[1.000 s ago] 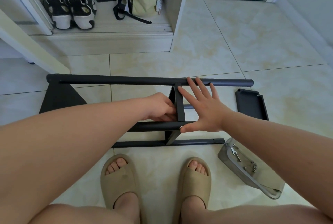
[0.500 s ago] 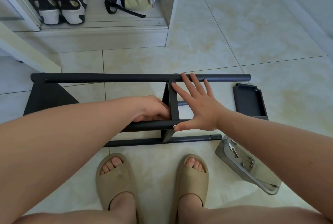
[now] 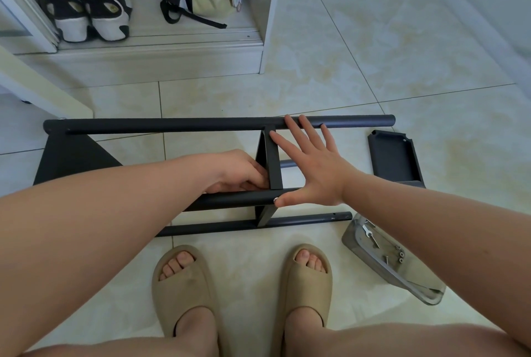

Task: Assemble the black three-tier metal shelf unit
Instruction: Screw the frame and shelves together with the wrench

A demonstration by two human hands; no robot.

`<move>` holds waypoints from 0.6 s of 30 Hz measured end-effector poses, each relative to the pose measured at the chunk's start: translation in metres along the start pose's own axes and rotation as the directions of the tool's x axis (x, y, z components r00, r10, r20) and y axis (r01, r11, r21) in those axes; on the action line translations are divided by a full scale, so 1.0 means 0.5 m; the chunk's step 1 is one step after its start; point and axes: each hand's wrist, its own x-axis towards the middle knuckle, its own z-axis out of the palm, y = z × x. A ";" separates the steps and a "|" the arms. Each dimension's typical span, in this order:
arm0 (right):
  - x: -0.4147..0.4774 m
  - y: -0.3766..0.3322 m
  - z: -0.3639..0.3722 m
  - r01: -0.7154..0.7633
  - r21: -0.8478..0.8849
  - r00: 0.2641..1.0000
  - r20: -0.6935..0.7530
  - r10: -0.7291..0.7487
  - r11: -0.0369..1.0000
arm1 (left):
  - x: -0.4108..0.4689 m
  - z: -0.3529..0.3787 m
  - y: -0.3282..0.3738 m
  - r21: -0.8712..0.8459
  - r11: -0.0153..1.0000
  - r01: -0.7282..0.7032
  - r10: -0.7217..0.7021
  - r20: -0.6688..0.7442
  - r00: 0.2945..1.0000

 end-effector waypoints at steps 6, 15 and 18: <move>0.000 -0.001 -0.001 -0.005 0.002 1.000 0.008 0.005 1.000 | -0.003 0.008 0.007 0.172 0.985 -0.025 0.038 -0.071 0.997; 0.000 -0.002 -0.002 -0.003 0.010 1.000 0.005 0.003 1.000 | 0.002 0.009 0.006 -0.031 0.997 0.069 -0.066 0.088 0.994; 0.000 -0.002 -0.001 -0.004 0.008 1.000 0.003 0.004 1.000 | 0.002 0.005 0.004 -0.004 0.993 0.120 -0.118 0.135 0.984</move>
